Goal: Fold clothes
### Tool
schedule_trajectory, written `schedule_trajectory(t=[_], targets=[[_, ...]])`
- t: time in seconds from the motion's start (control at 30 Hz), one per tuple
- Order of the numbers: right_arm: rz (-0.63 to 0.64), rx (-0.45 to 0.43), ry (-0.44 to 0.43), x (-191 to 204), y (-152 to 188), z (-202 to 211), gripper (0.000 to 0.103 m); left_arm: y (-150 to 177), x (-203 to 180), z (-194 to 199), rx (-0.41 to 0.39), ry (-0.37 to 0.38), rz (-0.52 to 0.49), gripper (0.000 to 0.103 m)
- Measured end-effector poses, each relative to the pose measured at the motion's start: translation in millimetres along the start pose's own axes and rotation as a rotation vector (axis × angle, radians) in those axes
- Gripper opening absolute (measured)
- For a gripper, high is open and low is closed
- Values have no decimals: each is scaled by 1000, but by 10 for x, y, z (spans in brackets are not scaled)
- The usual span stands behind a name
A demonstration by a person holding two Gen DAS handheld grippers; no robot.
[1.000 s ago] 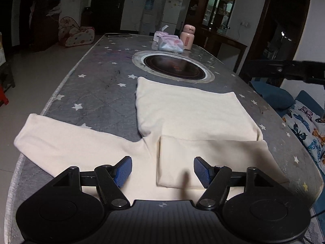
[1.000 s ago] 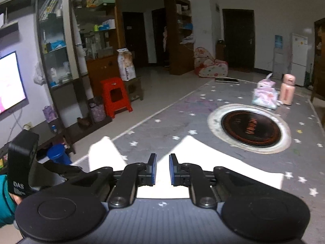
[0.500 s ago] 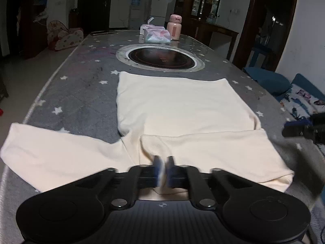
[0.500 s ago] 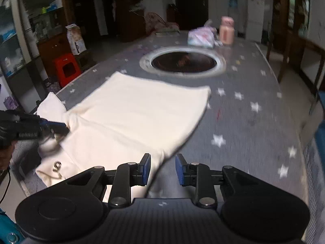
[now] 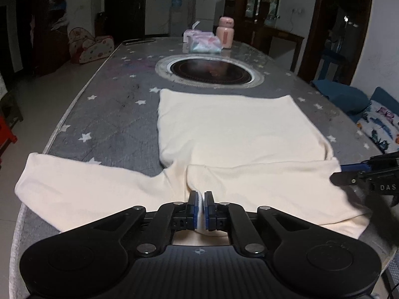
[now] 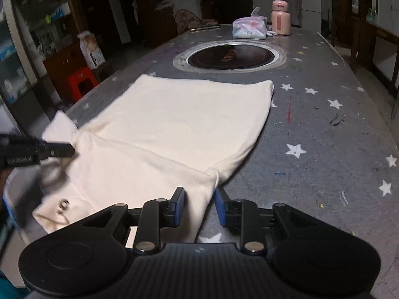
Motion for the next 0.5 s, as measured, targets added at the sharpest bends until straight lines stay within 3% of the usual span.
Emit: schedule_trajectory(t=[0.1,0.5], targets=[[39,-6,12,56,14,32,14,7,-23,-18,8,0,1,13],[110,18,127,-165,25,176,13,12,-371,-128,39,93,6,14]])
Point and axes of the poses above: each gripper's, at about its wrist camera, not at the fingertips, and z roughly against the way its jaws point, x to its left, y to its underside, the point moved 6 cm from there along -z, roughly the way its jaws point, and after that the axes turned 10 degrees about -x, right-handed, at the moved point
